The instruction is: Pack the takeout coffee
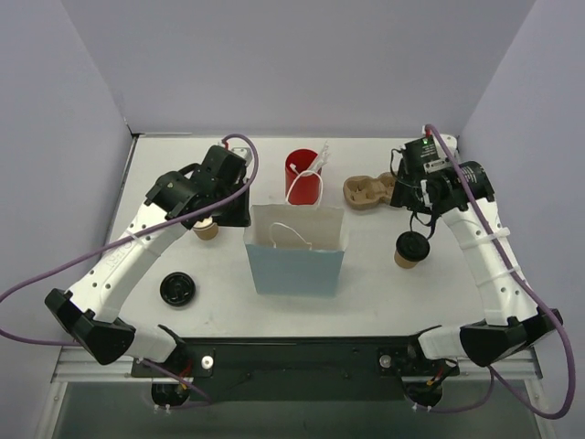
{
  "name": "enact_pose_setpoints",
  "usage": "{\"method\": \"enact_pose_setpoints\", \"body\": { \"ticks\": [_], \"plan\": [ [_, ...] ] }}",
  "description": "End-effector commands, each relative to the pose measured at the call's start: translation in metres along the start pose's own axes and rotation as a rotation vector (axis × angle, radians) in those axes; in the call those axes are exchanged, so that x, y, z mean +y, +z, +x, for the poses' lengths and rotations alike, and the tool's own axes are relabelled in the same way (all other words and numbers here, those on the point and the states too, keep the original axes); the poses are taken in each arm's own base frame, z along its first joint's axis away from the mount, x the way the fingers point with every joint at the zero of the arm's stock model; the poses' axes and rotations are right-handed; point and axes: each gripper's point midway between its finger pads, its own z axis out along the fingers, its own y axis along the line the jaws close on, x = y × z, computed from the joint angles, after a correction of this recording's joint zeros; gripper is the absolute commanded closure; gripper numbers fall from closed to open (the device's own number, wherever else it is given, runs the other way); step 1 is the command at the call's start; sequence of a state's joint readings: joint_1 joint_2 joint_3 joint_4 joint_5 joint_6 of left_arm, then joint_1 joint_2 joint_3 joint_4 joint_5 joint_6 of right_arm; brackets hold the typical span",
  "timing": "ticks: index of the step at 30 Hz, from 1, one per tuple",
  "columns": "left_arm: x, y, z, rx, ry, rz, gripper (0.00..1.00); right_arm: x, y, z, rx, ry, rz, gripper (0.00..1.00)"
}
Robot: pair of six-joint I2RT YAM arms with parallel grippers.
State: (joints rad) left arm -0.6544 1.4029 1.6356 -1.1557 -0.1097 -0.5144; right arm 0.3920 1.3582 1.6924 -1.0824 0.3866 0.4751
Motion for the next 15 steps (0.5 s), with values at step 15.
{"method": "enact_pose_setpoints", "body": {
  "ticks": [15],
  "plan": [
    [-0.004,-0.02,-0.01,-0.093,0.025,0.07,1.0,-0.039,0.115,0.09,0.35,0.078,-0.096,0.17]
  ]
}}
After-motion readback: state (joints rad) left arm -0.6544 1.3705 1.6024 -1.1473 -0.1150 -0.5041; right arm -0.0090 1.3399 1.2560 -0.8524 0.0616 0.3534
